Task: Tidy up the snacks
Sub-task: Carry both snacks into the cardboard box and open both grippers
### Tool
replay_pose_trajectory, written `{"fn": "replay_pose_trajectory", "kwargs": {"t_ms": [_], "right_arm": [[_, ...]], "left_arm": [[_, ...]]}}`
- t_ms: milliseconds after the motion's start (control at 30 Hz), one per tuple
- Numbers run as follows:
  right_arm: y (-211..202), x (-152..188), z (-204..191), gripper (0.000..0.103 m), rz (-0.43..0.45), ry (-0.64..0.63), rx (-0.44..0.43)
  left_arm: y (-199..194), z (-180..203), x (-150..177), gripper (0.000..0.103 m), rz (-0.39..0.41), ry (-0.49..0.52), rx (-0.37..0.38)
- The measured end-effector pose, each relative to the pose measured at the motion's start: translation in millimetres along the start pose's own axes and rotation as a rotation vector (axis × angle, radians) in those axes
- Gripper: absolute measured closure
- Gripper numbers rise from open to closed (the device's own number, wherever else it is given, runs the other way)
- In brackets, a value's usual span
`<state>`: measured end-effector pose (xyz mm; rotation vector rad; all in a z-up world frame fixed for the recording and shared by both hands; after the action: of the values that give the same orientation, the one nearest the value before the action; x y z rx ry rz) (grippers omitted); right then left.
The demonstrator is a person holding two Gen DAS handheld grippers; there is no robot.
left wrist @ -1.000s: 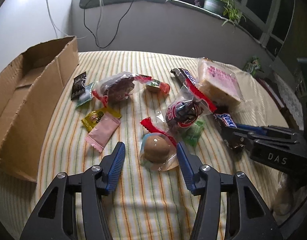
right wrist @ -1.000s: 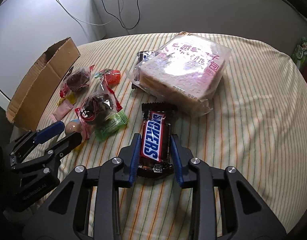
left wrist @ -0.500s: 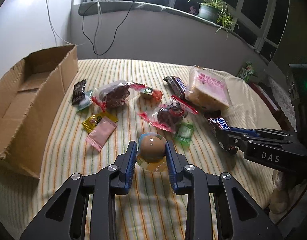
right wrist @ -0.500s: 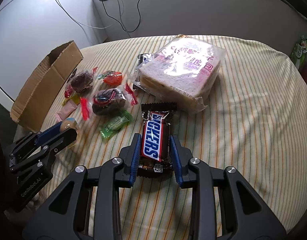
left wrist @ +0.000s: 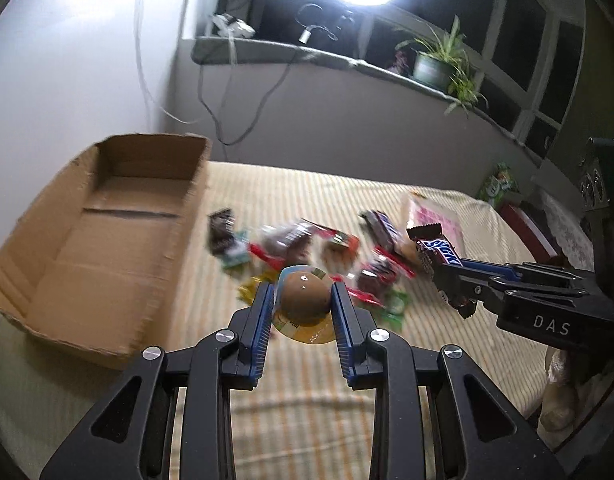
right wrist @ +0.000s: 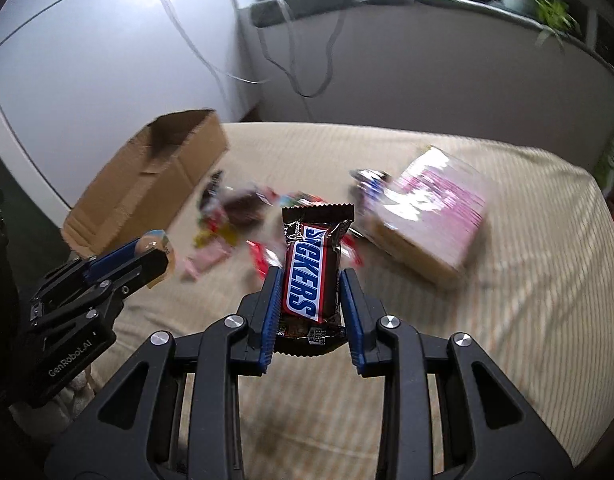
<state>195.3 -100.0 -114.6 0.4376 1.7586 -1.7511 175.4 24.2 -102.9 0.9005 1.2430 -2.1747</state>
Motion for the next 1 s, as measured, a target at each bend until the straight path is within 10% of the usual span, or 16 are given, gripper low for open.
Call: {"fn": "replay_pose_trajectory", "kwargs": {"t_ms": [1000], "right_arm": [[47,-77,-217,0.073,0.018,-0.257,-0.216]], "left_arm": [[-61,-137,-12,0.075,0.097,-0.131,-0.194]]}}
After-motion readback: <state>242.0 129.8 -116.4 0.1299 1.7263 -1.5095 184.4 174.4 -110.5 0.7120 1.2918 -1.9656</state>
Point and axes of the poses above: each gripper's, at about its wrist camera, not at the fingertips, and y roughly the way its jaws point, z to its right, x to its underside, the point moved 10 cm from there along y, roughly the way its jaws point, and after that the axes turned 15 degrees about x, right-handed, at the moved point
